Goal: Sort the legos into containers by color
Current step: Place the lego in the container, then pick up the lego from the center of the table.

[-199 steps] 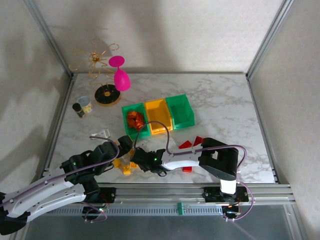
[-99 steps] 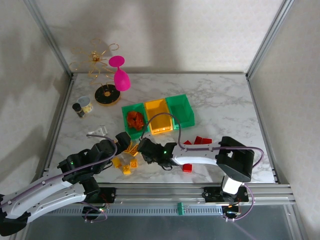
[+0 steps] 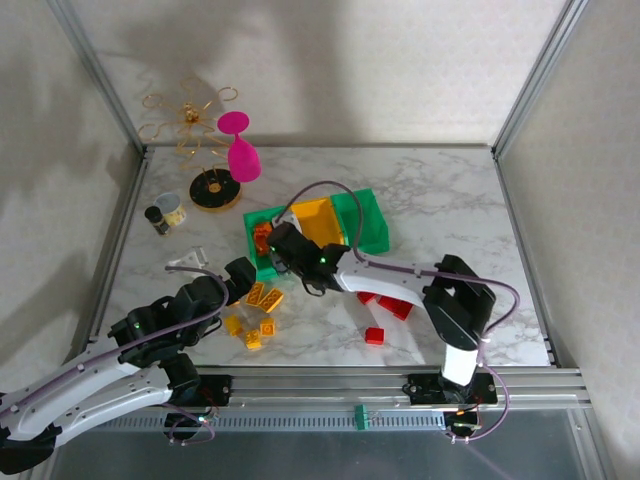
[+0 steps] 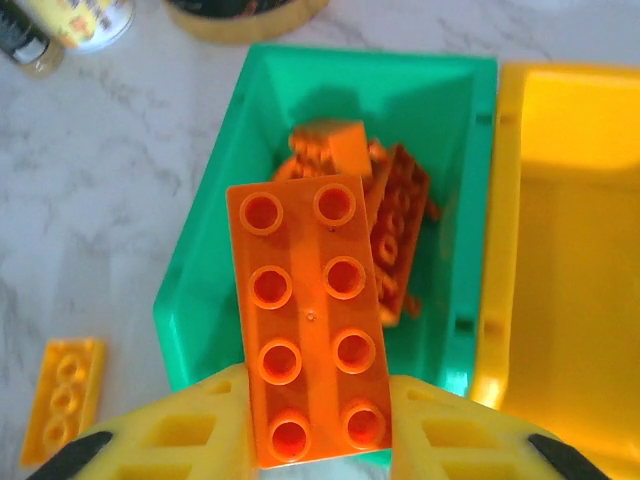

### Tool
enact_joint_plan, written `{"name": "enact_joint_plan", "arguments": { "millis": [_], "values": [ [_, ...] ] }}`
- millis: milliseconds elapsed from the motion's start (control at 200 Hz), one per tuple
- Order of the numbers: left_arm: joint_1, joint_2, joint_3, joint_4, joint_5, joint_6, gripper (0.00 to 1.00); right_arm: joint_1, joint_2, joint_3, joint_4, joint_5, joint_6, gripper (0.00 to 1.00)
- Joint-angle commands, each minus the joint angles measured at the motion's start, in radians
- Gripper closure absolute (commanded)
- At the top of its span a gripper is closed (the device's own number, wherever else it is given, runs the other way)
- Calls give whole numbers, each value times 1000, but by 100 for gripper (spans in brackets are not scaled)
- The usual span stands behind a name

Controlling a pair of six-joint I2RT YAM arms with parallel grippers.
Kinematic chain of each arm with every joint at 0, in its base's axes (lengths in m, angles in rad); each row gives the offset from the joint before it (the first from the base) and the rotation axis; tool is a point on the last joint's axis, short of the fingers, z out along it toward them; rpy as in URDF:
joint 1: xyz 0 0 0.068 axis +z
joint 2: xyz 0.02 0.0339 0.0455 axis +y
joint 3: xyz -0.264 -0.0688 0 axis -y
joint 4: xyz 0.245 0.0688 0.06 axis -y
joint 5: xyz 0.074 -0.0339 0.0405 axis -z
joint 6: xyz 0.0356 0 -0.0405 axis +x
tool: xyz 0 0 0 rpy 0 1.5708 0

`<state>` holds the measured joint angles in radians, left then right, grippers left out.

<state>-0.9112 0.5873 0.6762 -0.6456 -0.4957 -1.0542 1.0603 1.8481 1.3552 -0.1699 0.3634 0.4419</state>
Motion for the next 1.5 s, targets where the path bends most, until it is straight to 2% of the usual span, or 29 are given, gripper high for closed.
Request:
{"name": "enact_joint_plan", "arguments": {
  "millis": [0, 105, 265, 355, 511, 696, 1021, 1297, 1397, 1497],
  "values": [
    [12, -10, 13, -164, -79, -126, 0, -28, 104, 124, -8, 10, -44, 69],
    [12, -12, 7, -164, -76, -124, 0, -43, 183, 217, -40, 42, -56, 66],
    [15, -3, 7, -142, -76, -108, 1, -73, 257, 318, -71, 23, -69, 51],
    [15, 12, 17, -124, -68, -91, 0, -74, 231, 320, -76, 45, -83, 45],
    [15, 48, 32, -80, -40, -54, 0, -73, 83, 184, -24, 14, -82, 40],
    [15, 93, 36, 46, 41, 34, 0, -84, -128, -28, -64, 42, -29, 35],
    [8, 263, 38, 264, 227, 176, 0, -126, -432, -342, -330, 60, 236, 23],
    [-5, 339, 17, 374, 297, 220, 0, -125, -543, -542, -486, 59, 545, 17],
    [-6, 366, 29, 383, 304, 232, 0, -125, -557, -584, -476, 61, 587, 13],
    [-6, 387, 31, 395, 310, 238, 0, -125, -530, -600, -411, 44, 553, 13]
  ]
}}
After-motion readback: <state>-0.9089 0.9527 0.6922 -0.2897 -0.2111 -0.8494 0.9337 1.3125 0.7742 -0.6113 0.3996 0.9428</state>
